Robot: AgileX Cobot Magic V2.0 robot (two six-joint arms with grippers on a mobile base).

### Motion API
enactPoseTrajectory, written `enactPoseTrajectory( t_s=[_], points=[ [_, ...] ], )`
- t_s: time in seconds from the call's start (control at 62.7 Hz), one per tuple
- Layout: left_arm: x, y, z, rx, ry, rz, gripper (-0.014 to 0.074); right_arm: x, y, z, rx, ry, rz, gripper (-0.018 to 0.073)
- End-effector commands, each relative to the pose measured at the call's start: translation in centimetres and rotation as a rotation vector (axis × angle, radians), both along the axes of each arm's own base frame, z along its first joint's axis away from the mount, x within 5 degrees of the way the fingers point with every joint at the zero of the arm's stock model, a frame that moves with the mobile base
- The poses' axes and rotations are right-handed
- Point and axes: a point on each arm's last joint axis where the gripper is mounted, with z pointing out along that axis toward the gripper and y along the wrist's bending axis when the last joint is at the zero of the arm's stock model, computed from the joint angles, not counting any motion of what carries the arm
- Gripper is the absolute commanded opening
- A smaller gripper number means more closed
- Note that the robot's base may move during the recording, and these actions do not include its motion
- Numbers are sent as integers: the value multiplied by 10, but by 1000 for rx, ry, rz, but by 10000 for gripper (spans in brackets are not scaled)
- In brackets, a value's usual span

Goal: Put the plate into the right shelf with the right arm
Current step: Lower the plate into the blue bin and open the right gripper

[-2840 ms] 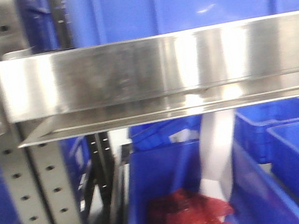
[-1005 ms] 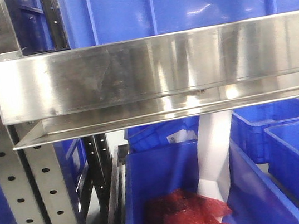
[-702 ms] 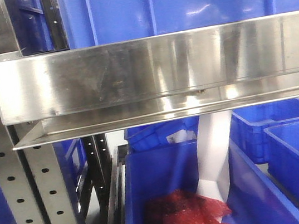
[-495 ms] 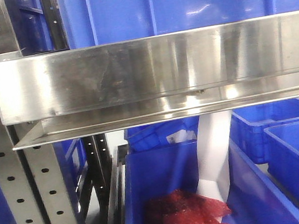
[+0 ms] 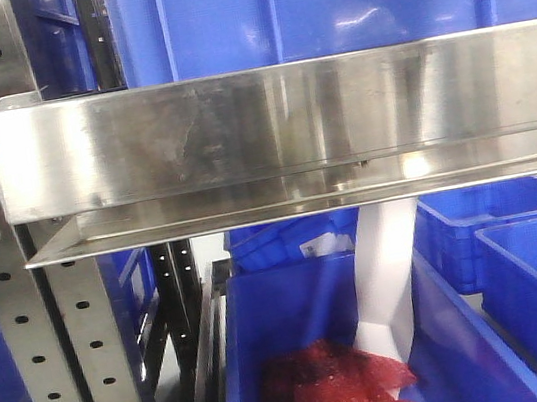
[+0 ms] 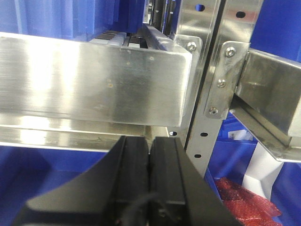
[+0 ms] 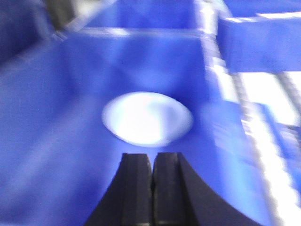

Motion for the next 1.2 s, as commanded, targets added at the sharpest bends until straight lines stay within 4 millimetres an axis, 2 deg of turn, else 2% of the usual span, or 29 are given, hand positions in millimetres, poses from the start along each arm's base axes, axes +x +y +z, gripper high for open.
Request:
enactPoseTrajectory(
  t_s=[0.0, 0.59, 0.734, 0.846, 0.941, 1.181],
  points=[
    [0, 0, 5, -11, -86, -4, -47, -16, -8, 24, -4, -119, -9, 54],
    [0, 0, 5, -11, -86, -4, -47, -14, -7, 23, 0, -138, -1, 54],
    [0, 0, 5, -11, -86, -4, -47, -11, -9, 21, -29, -283, 12, 55],
    [0, 0, 5, -11, -86, -4, -47, -12, -22, 12, 56, -406, -3, 55],
    [0, 0, 5, -11, -86, -4, -47, -19, -40, -2, 87, -468, -57, 55],
    [0, 0, 5, -11, -86, -4, -47, -67, -59, -29, -182, -588, -115, 55]
  ],
)
